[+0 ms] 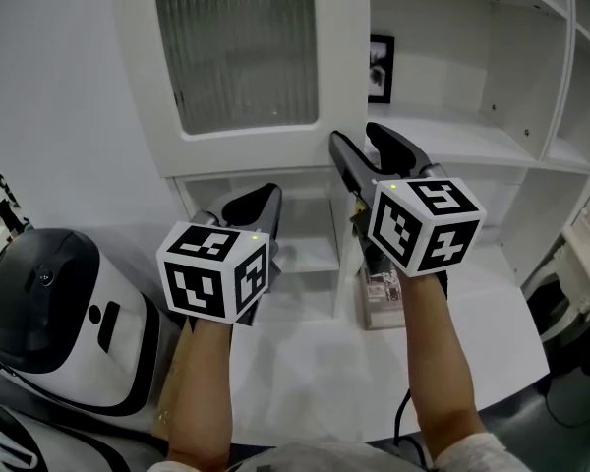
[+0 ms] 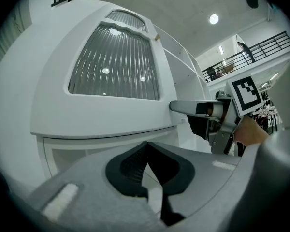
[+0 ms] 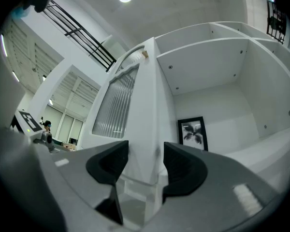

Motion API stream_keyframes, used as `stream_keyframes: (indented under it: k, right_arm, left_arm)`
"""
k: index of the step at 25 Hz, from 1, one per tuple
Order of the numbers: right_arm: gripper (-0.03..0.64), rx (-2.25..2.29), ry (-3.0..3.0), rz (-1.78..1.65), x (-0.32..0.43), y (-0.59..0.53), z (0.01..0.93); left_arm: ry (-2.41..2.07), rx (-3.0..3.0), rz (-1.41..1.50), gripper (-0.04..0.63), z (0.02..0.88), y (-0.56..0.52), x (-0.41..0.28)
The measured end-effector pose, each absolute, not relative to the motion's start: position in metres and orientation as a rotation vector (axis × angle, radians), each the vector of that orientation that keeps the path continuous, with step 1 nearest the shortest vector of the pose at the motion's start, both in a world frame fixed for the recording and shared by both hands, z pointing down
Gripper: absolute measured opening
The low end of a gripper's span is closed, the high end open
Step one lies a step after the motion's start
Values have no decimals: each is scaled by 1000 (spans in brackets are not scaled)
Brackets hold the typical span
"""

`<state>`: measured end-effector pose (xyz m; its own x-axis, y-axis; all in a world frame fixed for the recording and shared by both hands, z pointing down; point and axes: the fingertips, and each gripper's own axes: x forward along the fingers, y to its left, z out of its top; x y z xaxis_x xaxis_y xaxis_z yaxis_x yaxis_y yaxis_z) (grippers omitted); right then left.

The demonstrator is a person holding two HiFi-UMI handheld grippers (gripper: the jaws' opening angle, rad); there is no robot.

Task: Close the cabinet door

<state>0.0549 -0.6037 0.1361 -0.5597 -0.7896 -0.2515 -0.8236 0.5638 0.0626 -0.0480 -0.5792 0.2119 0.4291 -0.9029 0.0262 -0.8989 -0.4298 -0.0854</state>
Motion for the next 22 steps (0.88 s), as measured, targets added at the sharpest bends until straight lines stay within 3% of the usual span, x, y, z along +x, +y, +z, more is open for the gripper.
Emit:
stream_keyframes:
  k: [22]
  right_arm:
    - [152, -1585, 2546, 259, 37, -542, 148]
  left_arm:
    - [1665, -2583, -85, 0, 199, -509, -98]
